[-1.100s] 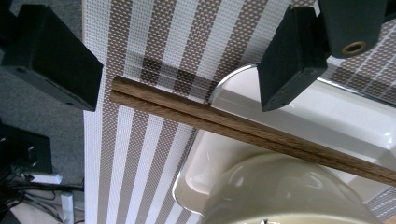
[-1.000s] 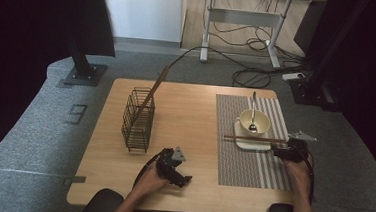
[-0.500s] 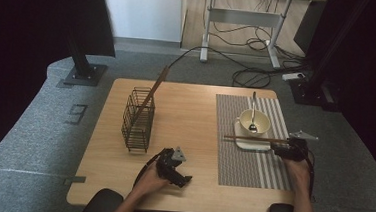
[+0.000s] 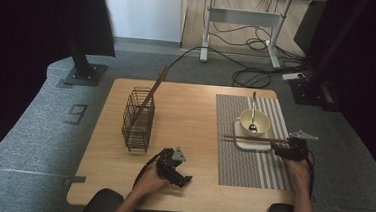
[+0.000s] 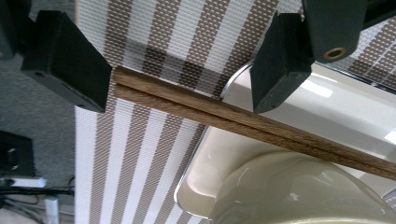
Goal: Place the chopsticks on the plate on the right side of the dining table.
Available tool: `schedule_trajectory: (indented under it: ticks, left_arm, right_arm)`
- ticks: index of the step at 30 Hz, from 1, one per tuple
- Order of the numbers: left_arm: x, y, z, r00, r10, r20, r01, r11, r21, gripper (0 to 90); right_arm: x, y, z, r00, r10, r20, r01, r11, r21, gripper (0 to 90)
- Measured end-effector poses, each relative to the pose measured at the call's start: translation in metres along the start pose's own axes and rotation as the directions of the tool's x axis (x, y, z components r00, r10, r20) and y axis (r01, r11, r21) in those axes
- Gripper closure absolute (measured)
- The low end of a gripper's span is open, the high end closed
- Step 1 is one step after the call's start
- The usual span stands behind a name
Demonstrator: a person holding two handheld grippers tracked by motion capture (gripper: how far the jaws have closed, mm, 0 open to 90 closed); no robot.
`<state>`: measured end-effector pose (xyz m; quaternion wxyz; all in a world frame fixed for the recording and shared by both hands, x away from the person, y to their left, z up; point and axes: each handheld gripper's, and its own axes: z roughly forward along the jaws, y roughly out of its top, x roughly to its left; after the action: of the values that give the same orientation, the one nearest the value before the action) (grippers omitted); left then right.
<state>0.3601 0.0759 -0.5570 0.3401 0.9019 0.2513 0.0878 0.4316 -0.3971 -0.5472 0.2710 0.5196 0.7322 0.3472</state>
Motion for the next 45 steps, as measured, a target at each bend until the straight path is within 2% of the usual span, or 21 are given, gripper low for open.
schedule_trajectory:
  ticks: [3, 6, 16, 23, 45]
  left_arm:
    - [0.0000, 0.0000, 0.0000, 1.0000, 0.000, 0.000, 0.000, 1.0000, 0.000, 0.0]
    - [0.0000, 0.0000, 0.0000, 1.0000, 0.000, 0.000, 0.000, 1.0000, 0.000, 0.0]
    - [0.0000, 0.0000, 0.0000, 1.0000, 0.000, 0.000, 0.000, 1.0000, 0.000, 0.0]
    - [0.0000, 0.0000, 0.0000, 1.0000, 0.000, 0.000, 0.000, 1.0000, 0.000, 0.0]
    - [0.0002, -0.0001, -0.0002, 1.0000, 0.003, 0.000, -0.003, 1.0000, 0.001, 0.0]
  right_arm:
    - [0.0016, 0.0011, -0.0040, 0.9999, -0.015, 0.004, 0.015, 1.000, 0.004, 16.6]
    - [0.0033, -0.0001, -0.0073, 0.9999, -0.002, -0.012, 0.002, 1.000, 0.012, 15.0]
    - [0.0010, -0.0029, -0.0080, 0.9993, 0.032, -0.019, -0.031, 0.999, 0.014, 14.4]
    - [0.0039, -0.0014, -0.0069, 0.9995, 0.017, -0.027, -0.017, 1.000, 0.010, 16.1]
    - [0.0047, -0.0006, -0.0048, 0.9995, 0.011, -0.030, -0.011, 1.000, 0.014, 16.4]
